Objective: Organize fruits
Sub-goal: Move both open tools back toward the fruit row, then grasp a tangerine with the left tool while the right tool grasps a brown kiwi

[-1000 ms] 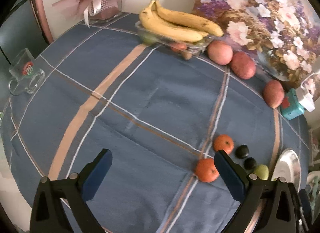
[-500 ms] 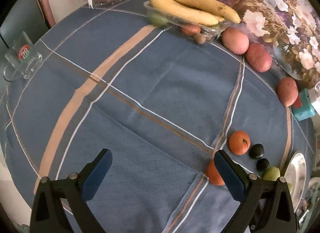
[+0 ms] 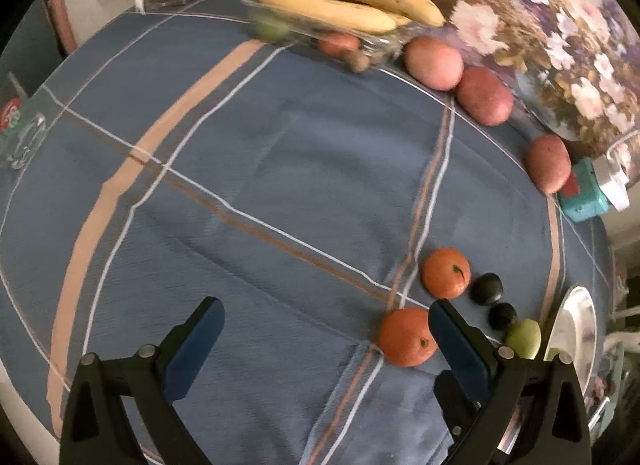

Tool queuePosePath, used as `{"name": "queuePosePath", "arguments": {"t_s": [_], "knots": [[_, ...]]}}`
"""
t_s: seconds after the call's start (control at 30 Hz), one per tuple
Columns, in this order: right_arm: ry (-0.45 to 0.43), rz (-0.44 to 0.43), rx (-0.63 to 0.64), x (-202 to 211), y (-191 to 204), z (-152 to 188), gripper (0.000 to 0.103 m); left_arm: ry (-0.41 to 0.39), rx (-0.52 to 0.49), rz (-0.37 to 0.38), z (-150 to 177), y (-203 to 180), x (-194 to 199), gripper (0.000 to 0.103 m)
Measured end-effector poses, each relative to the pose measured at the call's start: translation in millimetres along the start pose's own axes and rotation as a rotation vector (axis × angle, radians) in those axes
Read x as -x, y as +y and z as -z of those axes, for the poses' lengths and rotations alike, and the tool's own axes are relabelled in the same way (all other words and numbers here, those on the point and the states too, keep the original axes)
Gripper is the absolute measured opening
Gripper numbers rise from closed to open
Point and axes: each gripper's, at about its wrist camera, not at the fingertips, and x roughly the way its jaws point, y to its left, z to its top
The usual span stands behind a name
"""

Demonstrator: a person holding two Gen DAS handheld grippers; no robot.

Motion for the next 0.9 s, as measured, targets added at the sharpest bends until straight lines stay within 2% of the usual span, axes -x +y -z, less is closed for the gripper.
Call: {"name": "queuePosePath", "arguments": {"t_s": [0.23,0.37,0.67,0.9], "knots": [[0.02,0.001,-0.015,-9.5,-3.6,1.3,0.092,0.04,-0.065,0.03,6.2,-21.9,-9.2,0.101],[0.029,-0.001,-0.017,-14.0,-4.5,2.1,0.092,0.068,-0.072,0.052,8.4,-29.2,-15.0,0.093],[0.039,-0.023,-0.067,-20.5,-19.0,2.1,0.092,0.129,-0.029,0.116,6.7,-25.5,-27.4,0.087],[0.031,-0.03,-0.073,-20.7,-22.9,-1.4,0.091,0.145,-0.003,0.143,4.0,-20.7,-28.8,0.073]]}}
